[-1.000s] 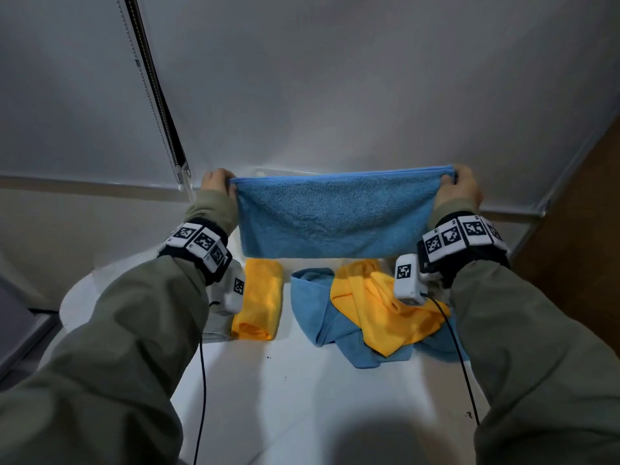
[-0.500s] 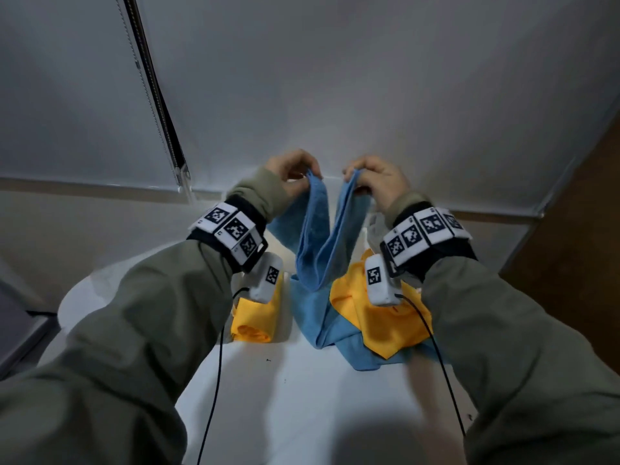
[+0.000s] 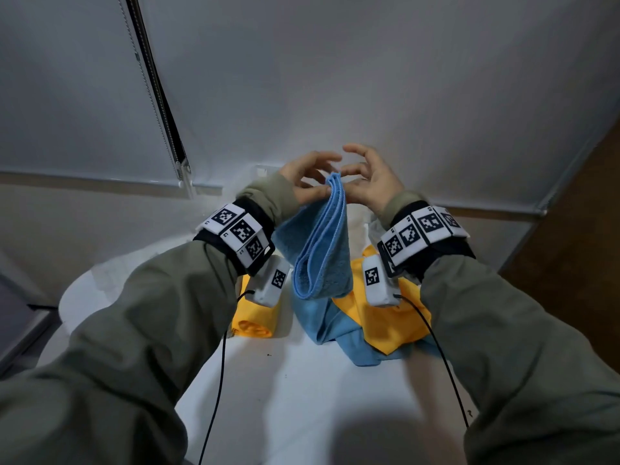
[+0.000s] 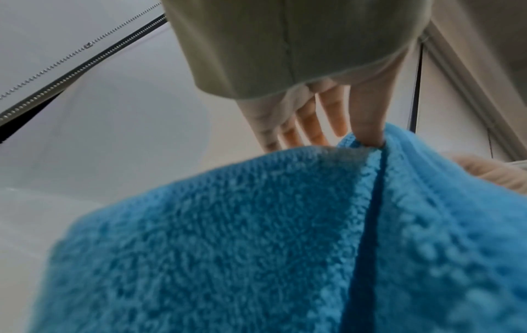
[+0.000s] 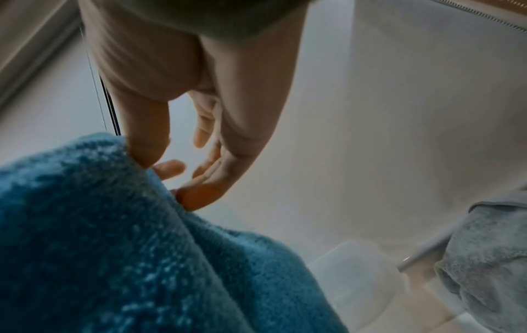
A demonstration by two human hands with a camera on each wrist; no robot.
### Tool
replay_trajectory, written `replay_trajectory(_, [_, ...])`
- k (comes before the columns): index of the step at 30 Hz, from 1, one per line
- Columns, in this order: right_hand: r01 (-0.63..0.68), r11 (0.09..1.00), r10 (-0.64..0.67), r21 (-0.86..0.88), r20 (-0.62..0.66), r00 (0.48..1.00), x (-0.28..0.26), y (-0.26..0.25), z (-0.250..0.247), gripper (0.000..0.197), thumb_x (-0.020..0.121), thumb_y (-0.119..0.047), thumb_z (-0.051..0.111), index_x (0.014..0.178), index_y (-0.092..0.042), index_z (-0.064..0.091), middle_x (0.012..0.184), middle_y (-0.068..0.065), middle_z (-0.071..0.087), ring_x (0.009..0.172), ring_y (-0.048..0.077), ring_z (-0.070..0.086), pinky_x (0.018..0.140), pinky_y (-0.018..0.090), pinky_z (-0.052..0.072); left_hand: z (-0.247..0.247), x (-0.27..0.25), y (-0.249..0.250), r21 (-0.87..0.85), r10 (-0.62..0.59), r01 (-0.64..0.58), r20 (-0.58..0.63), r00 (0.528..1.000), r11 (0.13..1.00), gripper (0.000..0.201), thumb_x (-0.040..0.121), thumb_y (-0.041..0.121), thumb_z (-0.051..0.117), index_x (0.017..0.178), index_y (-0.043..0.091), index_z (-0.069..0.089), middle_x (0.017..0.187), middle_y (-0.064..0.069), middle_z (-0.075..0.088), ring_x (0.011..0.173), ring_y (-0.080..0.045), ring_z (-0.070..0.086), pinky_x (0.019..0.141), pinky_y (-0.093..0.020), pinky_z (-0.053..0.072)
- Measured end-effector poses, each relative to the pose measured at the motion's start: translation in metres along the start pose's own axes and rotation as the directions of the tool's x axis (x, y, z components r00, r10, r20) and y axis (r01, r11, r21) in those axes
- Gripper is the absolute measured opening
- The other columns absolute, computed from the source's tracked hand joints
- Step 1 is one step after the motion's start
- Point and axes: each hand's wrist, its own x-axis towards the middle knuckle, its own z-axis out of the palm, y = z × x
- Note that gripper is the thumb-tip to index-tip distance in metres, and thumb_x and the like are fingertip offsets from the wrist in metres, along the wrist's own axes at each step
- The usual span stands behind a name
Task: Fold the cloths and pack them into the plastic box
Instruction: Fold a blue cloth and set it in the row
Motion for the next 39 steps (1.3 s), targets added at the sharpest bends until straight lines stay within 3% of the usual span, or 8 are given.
replay_trajectory(5, [-0.071,0.994,0.055,-0.083,-0.185,0.981,0.001,0.005,0.01,0.065,0.074,-0.014,0.076,0.124,-0.027,0.037,0.098,-0.001,0.049,0.084,0.019,0.059,0.072,0.034,0.057,0.005,-0.002,0.007,0.017,-0.176,0.175,0.079,0.981,0.984,0.027,0.074,0.033,0.057,0.099,0.023,0.06,0.102,-0.004,0.061,0.103,-0.024,0.057,0.101,-0.038,0.044])
replay_trajectory(10, [-0.113,0.992,0.121,0.058,-0.173,0.978,-0.013,0.003,0.019,0.04,0.084,-0.03,0.061,0.116,-0.033,0.037,0.103,-0.005,0.05,0.084,0.014,0.061,0.091,0.05,0.051,0.0,0.003,0.011,0.21,-0.15,0.173,-0.12,0.981,0.962,0.011,0.09,0.024,0.048,0.082,0.017,0.051,0.073,0.002,0.051,0.076,-0.017,0.046,0.073,-0.03,0.04])
replay_trajectory(14, [-0.145,0.964,0.167,-0.223,0.082,0.982,-0.026,0.004,0.021,0.096,0.063,-0.039,0.078,0.138,-0.044,0.018,0.124,0.002,0.046,0.099,0.022,0.06,0.087,0.039,0.051,-0.016,0.005,0.0,0.244,-0.192,0.239,-0.201,0.961,0.94,0.02,0.084,0.036,0.042,0.087,0.018,0.048,0.076,0.0,0.05,0.079,-0.018,0.046,0.075,-0.031,0.038])
replay_trajectory(17, [-0.147,0.726,0.253,-0.672,0.062,0.965,-0.022,0.012,0.024,0.093,0.074,-0.008,0.067,0.145,-0.037,0.013,0.105,0.006,0.055,0.079,0.023,0.058,0.066,0.03,0.05,-0.021,0.001,-0.006,0.273,-0.211,0.271,-0.227,0.951,0.923,0.01,0.094,0.027,0.043,0.092,0.02,0.05,0.086,-0.003,0.053,0.083,-0.019,0.048,0.077,-0.032,0.04])
replay_trajectory(21, [-0.248,0.459,0.295,-0.853,-0.117,0.948,-0.009,0.015,0.004,0.052,0.084,-0.012,0.052,0.132,-0.029,0.04,0.112,0.01,0.064,0.092,0.029,0.062,0.083,0.038,0.054,-0.035,-0.012,-0.017,0.243,-0.241,0.316,-0.291,0.926,0.917,0.013,0.096,0.021,0.041,0.094,0.017,0.054,0.088,-0.007,0.054,0.082,-0.018,0.048,0.078,-0.033,0.041])
replay_trajectory(27, [-0.492,0.787,0.51,-0.372,-0.054,0.858,-0.012,0.006,-0.015,0.025,0.092,-0.004,0.041,0.107,-0.021,0.051,0.087,0.011,0.058,0.059,0.027,0.061,0.043,0.03,0.053,-0.046,-0.039,-0.026,-0.053,-0.365,0.362,-0.177,0.914,0.931,0.026,0.096,0.008,0.04,0.08,0.024,0.054,0.078,0.003,0.054,0.074,-0.01,0.052,0.075,-0.026,0.048])
replay_trajectory(32, [-0.46,0.745,0.544,-0.483,0.039,0.838,-0.009,0.007,-0.012,0.026,0.092,-0.002,0.038,0.098,-0.016,0.059,0.071,0.007,0.057,0.037,0.012,0.058,0.033,0.019,0.045,-0.044,-0.058,-0.04,-0.227,-0.512,0.488,-0.058,0.857,0.843,0.021,0.092,0.004,0.046,0.076,0.014,0.053,0.043,0.008,0.053,0.042,-0.003,0.052,0.053,-0.019,0.053])
replay_trajectory(39, [-0.535,0.687,0.663,-0.491,0.124,0.738,-0.019,0.035,0.017,0.022,0.09,0.002,0.041,0.094,-0.011,0.059,0.079,0.012,0.059,0.045,0.017,0.062,0.036,0.022,0.05,-0.053,-0.092,-0.076,-0.274,-0.606,0.584,0.005,0.796,0.764,0.019,0.09,-0.003,0.048,0.076,0.007,0.056,0.047,0.003,0.061,0.046,-0.006,0.06,0.052,-0.015,0.054])
